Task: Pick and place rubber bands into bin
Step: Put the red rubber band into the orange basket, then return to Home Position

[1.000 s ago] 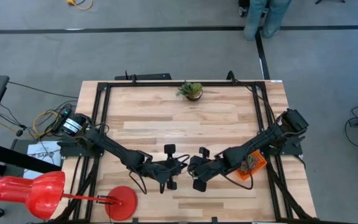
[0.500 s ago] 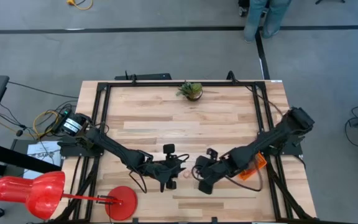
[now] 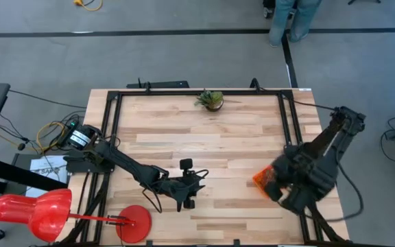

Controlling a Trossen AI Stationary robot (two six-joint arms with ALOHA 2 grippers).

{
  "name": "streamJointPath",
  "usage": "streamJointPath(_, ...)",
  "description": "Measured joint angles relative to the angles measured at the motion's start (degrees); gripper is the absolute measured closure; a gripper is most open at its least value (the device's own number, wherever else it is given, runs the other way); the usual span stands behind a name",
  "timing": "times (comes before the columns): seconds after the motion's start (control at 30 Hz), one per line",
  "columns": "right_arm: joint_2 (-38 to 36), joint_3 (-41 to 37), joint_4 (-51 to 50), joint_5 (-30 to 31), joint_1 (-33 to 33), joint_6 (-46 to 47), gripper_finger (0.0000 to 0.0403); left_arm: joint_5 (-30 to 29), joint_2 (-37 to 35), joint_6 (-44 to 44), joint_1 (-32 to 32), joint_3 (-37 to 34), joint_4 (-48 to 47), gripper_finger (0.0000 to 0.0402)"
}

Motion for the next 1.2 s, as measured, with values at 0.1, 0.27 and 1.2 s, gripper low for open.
streamJointPath(0.1,-0.06,-3.69,-1.48,-0.02,4.21,7.75,0.0402,0.0,0.0,0.0,0.0,0.0,0.03,0.028)
streamJointPath(0.27,-0.04,-8.72,1.48,-0.11,5.9,10.98,0.0391,0.0,0.0,0.0,0.0,0.0,0.01,0.028)
streamJointPath(1.2,-6.89,-6.51,18.01,10.42,-2.95,-15.91,0.031,13.89,-14.05,-13.81,3.52,-0.04,-9.25,0.028)
